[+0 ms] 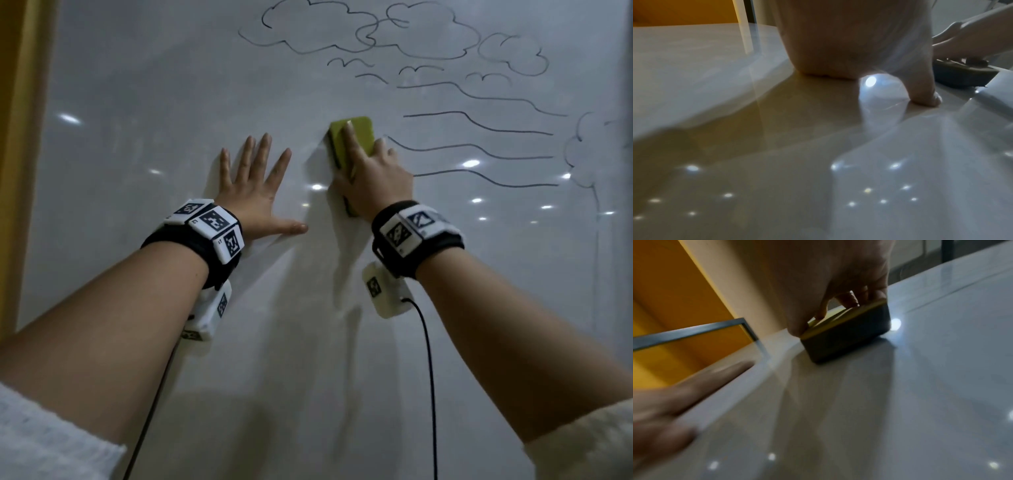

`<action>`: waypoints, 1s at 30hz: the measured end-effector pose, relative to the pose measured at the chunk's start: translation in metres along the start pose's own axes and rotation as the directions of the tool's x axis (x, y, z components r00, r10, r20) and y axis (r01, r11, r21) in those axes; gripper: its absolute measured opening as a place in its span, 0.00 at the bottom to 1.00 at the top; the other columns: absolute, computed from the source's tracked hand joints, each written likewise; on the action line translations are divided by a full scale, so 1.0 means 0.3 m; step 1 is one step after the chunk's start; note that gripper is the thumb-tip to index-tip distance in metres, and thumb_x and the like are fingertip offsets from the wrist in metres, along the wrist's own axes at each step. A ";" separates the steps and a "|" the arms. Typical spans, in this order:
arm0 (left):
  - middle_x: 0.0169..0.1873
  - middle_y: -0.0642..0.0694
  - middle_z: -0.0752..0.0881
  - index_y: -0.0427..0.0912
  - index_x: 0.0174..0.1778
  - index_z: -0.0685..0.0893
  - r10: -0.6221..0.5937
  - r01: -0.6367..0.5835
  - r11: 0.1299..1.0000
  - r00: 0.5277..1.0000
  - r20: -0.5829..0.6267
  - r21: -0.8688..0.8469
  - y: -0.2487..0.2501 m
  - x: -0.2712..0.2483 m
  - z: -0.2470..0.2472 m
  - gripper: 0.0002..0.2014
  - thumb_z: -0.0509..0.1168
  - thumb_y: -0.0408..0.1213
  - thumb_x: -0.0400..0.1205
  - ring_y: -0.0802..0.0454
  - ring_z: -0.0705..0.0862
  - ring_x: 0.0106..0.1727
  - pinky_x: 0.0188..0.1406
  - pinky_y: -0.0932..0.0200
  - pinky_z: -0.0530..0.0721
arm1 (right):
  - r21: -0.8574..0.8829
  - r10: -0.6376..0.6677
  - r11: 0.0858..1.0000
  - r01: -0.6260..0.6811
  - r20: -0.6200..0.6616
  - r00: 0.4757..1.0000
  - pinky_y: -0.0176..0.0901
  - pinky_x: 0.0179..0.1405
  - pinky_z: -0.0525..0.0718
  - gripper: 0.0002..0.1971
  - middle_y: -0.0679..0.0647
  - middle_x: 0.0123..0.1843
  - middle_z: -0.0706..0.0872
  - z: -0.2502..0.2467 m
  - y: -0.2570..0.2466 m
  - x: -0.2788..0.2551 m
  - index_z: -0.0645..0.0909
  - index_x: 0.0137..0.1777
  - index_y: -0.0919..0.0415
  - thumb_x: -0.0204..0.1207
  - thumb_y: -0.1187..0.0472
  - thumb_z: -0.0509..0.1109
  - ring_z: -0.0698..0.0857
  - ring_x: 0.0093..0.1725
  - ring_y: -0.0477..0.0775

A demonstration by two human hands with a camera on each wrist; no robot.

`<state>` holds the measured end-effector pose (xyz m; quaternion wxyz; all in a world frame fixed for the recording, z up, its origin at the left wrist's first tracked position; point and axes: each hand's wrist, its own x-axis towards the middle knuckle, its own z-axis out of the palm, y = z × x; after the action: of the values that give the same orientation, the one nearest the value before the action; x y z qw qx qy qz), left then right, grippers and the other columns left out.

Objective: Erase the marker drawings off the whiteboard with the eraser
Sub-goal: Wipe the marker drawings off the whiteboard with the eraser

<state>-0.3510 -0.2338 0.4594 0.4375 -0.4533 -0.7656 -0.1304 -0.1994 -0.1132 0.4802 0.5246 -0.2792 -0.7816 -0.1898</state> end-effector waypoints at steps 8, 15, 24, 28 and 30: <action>0.78 0.44 0.24 0.52 0.79 0.27 0.007 -0.007 1.000 1.000 -0.001 -0.020 0.001 -0.005 0.001 0.58 0.60 0.73 0.68 0.45 0.24 0.78 0.74 0.37 0.26 | -0.008 0.076 0.997 -0.076 -0.016 0.997 0.56 0.56 0.77 0.34 0.62 0.73 0.68 -0.019 0.110 0.012 0.46 0.83 0.41 0.80 0.43 0.57 0.69 0.69 0.65; 0.78 0.43 0.25 0.51 0.79 0.28 0.005 -0.005 1.000 1.000 -0.011 -0.021 0.000 -0.005 0.002 0.58 0.60 0.73 0.68 0.44 0.24 0.79 0.74 0.36 0.27 | -0.030 -0.073 0.997 0.074 0.021 0.997 0.56 0.51 0.79 0.35 0.62 0.73 0.66 0.040 0.066 -0.108 0.46 0.83 0.42 0.80 0.43 0.59 0.68 0.71 0.64; 0.78 0.43 0.24 0.51 0.79 0.28 -0.018 0.018 1.000 1.000 0.022 -0.015 0.012 -0.005 -0.007 0.58 0.61 0.72 0.69 0.44 0.24 0.79 0.74 0.36 0.27 | -0.080 -0.034 0.996 0.031 -0.036 0.999 0.56 0.59 0.73 0.34 0.63 0.71 0.69 -0.008 0.149 0.024 0.46 0.83 0.42 0.80 0.43 0.58 0.72 0.66 0.65; 0.78 0.44 0.25 0.51 0.80 0.29 -0.041 0.042 0.999 0.998 0.037 -0.029 0.023 -0.006 -0.015 0.59 0.63 0.71 0.69 0.45 0.24 0.79 0.74 0.36 0.27 | -0.021 0.017 1.000 -0.017 -0.015 1.000 0.56 0.63 0.71 0.35 0.62 0.74 0.67 0.013 0.132 -0.001 0.46 0.83 0.42 0.80 0.43 0.58 0.69 0.70 0.65; 0.79 0.44 0.25 0.51 0.80 0.30 -0.058 0.059 0.998 0.998 0.039 -0.022 0.029 -0.007 -0.021 0.59 0.64 0.70 0.68 0.44 0.25 0.79 0.74 0.36 0.27 | -0.032 -0.046 0.998 0.045 -0.025 0.999 0.55 0.59 0.73 0.35 0.63 0.73 0.68 0.034 0.141 -0.046 0.47 0.83 0.42 0.79 0.43 0.59 0.71 0.67 0.65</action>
<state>-0.3402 -0.2338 0.4597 0.4133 -0.4381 -0.7853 -0.1436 -0.1757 -0.0780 0.4636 0.5259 -0.2671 -0.7777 -0.2173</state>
